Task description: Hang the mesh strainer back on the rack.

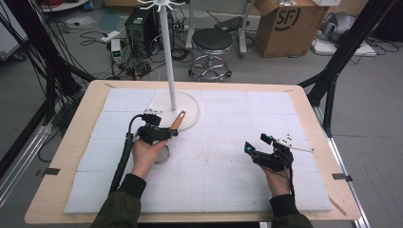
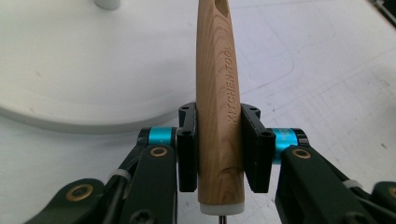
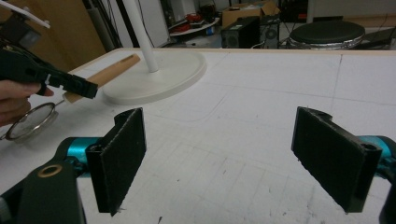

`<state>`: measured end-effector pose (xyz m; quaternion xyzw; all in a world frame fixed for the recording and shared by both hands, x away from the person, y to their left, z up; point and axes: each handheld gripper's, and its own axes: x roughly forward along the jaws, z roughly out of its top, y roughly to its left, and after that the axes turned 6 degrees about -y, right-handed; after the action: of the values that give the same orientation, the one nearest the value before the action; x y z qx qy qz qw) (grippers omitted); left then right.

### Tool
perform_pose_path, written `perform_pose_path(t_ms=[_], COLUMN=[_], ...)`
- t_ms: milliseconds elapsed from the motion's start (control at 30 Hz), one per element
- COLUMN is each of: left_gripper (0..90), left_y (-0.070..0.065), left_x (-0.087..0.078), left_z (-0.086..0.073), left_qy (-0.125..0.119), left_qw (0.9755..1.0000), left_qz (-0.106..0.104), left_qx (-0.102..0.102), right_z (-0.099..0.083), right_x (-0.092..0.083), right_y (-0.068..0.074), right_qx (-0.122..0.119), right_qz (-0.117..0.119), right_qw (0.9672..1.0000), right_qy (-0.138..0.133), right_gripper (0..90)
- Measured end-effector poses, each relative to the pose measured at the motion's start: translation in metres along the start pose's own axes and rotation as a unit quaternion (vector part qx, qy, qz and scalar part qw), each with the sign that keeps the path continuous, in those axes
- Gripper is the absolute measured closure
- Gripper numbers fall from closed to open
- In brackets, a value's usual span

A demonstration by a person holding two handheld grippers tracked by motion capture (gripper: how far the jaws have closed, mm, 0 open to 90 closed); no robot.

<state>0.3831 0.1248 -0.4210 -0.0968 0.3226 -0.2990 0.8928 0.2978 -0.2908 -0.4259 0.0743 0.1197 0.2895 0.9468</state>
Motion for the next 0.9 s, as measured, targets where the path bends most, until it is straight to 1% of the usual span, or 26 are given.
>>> perform_pose_path(t_ms=[67,100,200,267,400,500,533,567,633,667,700,733,800,867,900], left_gripper=[70.7,70.7,70.6,70.6,70.6,70.6,70.6,70.6,70.6,70.6,70.6,70.6,70.5,70.6,70.6], left_y=[0.001,0.003,0.004,0.005,0.005,0.006,0.006,0.006,0.006,0.007,0.006,0.006,0.007,0.007,0.007], left_x=[-0.004,-0.006,-0.011,-0.014,-0.020,-0.022,-0.023,-0.025,-0.027,-0.028,-0.029,-0.029,-0.032,-0.035,-0.037], left_z=[0.002,0.002,0.004,0.006,0.008,0.010,0.010,0.011,0.012,0.013,0.013,0.014,0.016,0.018,0.019], left_qy=[-0.008,-0.012,-0.020,-0.026,-0.037,-0.044,-0.045,-0.048,-0.054,-0.055,-0.058,-0.057,-0.063,-0.070,-0.076], left_qw=[1.0000,0.9999,0.9998,0.9996,0.9991,0.9987,0.9987,0.9984,0.9980,0.9977,0.9976,0.9978,0.9974,0.9969,0.9963], left_qz=[0.003,0.000,-0.001,-0.006,-0.015,-0.018,-0.018,-0.020,-0.024,-0.027,-0.026,-0.023,-0.023,-0.022,-0.025], left_qx=[-0.001,-0.005,-0.009,-0.012,-0.016,-0.020,-0.019,-0.021,-0.023,-0.028,-0.028,-0.023,-0.027,-0.027,-0.030], right_z=[0.000,0.000,-0.001,-0.001,-0.001,-0.001,-0.001,-0.001,-0.001,-0.001,-0.001,-0.001,-0.001,-0.001,-0.001], right_x=[0.000,0.000,0.001,0.001,0.001,0.002,0.002,0.002,0.001,0.002,0.002,0.002,0.002,0.002,0.002], right_y=[0.000,0.001,0.000,0.000,0.000,0.000,0.000,0.000,0.000,0.000,0.000,0.000,0.000,0.000,0.001], right_qx=[-0.002,0.001,0.001,0.000,0.006,0.012,0.012,0.008,0.008,0.006,0.007,0.008,0.007,0.005,0.006], right_qz=[0.001,0.003,0.003,0.004,0.006,0.011,0.011,0.010,0.010,0.010,0.009,0.009,0.009,0.009,0.009], right_qw=[1.0000,1.0000,1.0000,1.0000,0.9999,0.9998,0.9998,0.9999,0.9999,0.9999,0.9999,0.9999,0.9999,0.9999,0.9999], right_qy=[0.001,0.003,0.004,0.005,0.006,0.008,0.008,0.009,0.008,0.007,0.007,0.007,0.008,0.007,0.009], right_gripper=[16.9,16.9,16.9,16.9,16.9,16.9,16.9,16.9,16.9,16.9,16.9,16.9,16.9,16.9,16.9])
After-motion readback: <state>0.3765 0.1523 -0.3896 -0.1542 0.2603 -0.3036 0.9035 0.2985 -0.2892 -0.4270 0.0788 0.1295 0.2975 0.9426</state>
